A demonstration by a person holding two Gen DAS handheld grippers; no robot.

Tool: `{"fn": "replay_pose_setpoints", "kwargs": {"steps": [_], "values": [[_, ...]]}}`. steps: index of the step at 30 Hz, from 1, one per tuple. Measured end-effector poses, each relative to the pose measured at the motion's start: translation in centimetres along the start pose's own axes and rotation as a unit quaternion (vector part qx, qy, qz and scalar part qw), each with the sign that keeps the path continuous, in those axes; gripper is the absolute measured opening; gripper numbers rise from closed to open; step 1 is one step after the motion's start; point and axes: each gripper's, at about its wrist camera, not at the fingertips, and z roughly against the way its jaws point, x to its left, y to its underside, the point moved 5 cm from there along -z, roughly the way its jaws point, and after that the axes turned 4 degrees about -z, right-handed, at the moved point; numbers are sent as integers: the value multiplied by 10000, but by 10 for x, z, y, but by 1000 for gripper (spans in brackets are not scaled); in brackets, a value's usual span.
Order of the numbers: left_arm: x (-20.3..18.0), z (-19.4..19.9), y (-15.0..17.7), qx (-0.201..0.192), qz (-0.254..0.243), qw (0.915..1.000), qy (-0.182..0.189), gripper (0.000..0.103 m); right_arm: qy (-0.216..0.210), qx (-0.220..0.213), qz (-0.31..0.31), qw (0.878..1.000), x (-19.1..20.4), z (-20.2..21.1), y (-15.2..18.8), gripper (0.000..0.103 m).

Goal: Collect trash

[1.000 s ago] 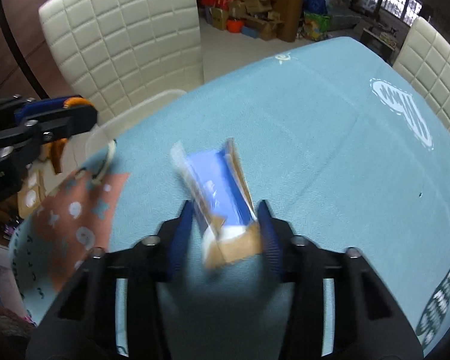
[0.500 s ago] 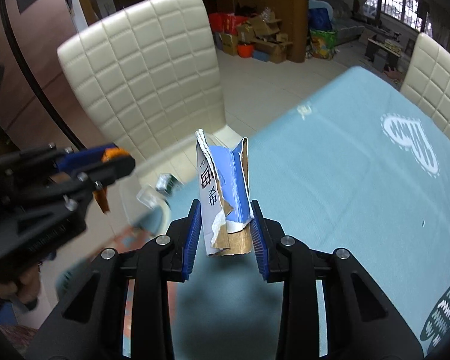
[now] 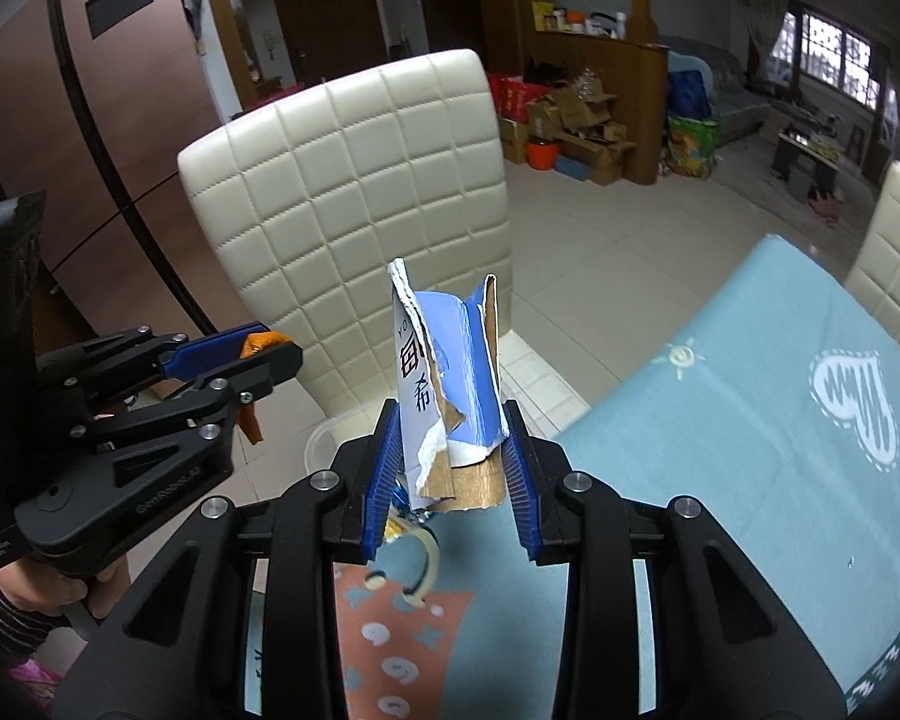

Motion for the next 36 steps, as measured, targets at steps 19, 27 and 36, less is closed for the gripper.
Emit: {"fn": "replay_pose_setpoints", "kwargs": {"steps": [19, 27, 36], "values": [[29, -10, -2, 98, 434, 9974, -566, 80, -1, -86, 359, 9993, 6, -17, -18, 61], [29, -5, 1, 135, 475, 9971, -570, 80, 35, -59, 273, 9996, 3, -12, -11, 71], [12, 17, -3, -2, 515, 9979, -392, 80, 534, -370, 70, 9979, -9, 29, 1, 92]]}}
